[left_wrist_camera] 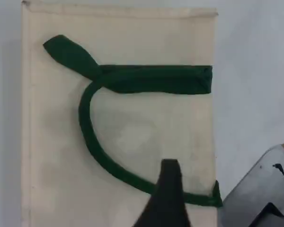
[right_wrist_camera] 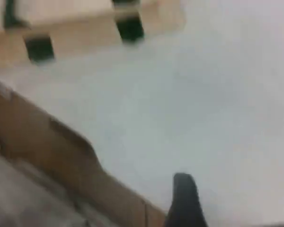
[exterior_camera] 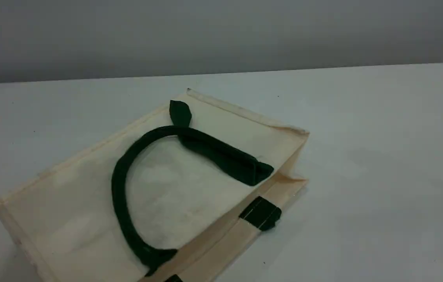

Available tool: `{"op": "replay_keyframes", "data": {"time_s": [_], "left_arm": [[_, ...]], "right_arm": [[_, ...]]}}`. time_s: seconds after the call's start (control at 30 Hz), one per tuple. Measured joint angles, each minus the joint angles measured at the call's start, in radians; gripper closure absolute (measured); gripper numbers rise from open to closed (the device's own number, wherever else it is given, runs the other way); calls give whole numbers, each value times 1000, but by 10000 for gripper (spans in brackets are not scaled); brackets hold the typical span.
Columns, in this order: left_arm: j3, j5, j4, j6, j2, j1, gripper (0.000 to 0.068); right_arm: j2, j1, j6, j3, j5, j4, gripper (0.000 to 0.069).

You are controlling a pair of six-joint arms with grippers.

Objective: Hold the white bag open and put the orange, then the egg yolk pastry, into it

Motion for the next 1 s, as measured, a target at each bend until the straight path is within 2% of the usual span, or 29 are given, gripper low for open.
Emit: {"op": "replay_keyframes", "data": {"time_s": [0.13,0.23,0.5,0.63,0.83,1.0], "left_arm": [[0,0,-23,-7,-6,-5,93],[0,0,-51,-7,-21,-37,93],[1,2,-29,-27,-93,-181,93],[33,2,32,-86,-163,-250,108],[186,2,107,-232,-328,-334,141],[396,2,148,-324,-520,-343,149]], "right_arm": [[-195,0,-5,4,-24,-1,232],[-308,0,-5,40,-28,-1,232],[-470,0,-10,249,-133,0,232],[-475,0,-13,301,-166,12,232],[-475,0,-22,300,-170,25,232],[-475,0,-22,299,-169,25,232]]}}
